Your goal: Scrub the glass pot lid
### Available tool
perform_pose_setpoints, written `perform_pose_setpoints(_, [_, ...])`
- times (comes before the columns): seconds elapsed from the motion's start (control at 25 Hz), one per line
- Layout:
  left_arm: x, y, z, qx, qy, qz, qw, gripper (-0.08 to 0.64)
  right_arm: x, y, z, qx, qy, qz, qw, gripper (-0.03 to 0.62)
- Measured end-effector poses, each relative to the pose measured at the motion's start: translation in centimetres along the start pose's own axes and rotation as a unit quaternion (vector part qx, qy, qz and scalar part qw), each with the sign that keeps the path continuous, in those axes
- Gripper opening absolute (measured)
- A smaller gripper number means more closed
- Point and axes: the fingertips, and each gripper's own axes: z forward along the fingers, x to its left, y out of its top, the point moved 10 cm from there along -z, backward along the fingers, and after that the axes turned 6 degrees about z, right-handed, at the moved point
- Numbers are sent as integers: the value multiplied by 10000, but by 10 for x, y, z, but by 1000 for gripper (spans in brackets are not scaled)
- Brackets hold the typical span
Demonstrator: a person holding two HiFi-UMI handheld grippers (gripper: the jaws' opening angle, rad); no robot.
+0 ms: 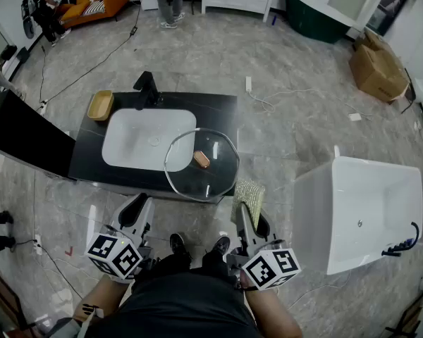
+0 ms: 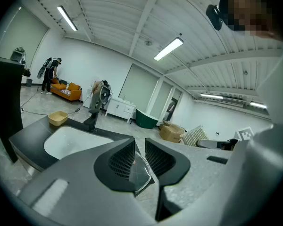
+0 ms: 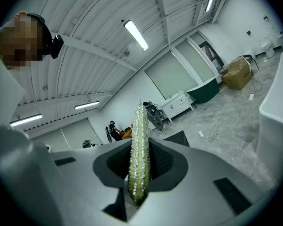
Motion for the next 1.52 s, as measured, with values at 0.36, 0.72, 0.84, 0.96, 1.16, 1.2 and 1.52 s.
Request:
perform_pose_setpoints(0.36, [9, 8, -9, -75, -105, -2, 9999, 71, 17, 1, -7, -206, -175, -68, 9996, 54])
perform_pose_setpoints(0.72, [25, 18, -22, -346, -394, 158, 9985, 71, 48, -6, -4, -642, -319, -61, 9974, 54])
perform_pose_setpoints(0.84, [31, 20, -25, -390, -580, 150, 9974, 71, 64, -7, -1, -793, -362, -95, 9961, 54])
perform_pose_setpoints(0.96, [37, 21, -25, -437, -681, 149, 9966, 71, 78, -10, 0, -805, -408, -229, 9957, 54])
perform_pose_setpoints(1.16, [42, 18, -24, -563, -705, 126, 9958, 71, 78, -14, 0, -800, -413, -357, 9953, 54])
perform_pose_setpoints(1.2, [41, 22, -22, -591, -697, 138, 9957, 71, 76, -12, 4, -797, -378, -323, 9956, 54])
perform_pose_setpoints(1.52, [26, 46, 34, -679, -363, 357, 9964, 71, 23, 19, 61, -636, 53, 184, 9978, 54])
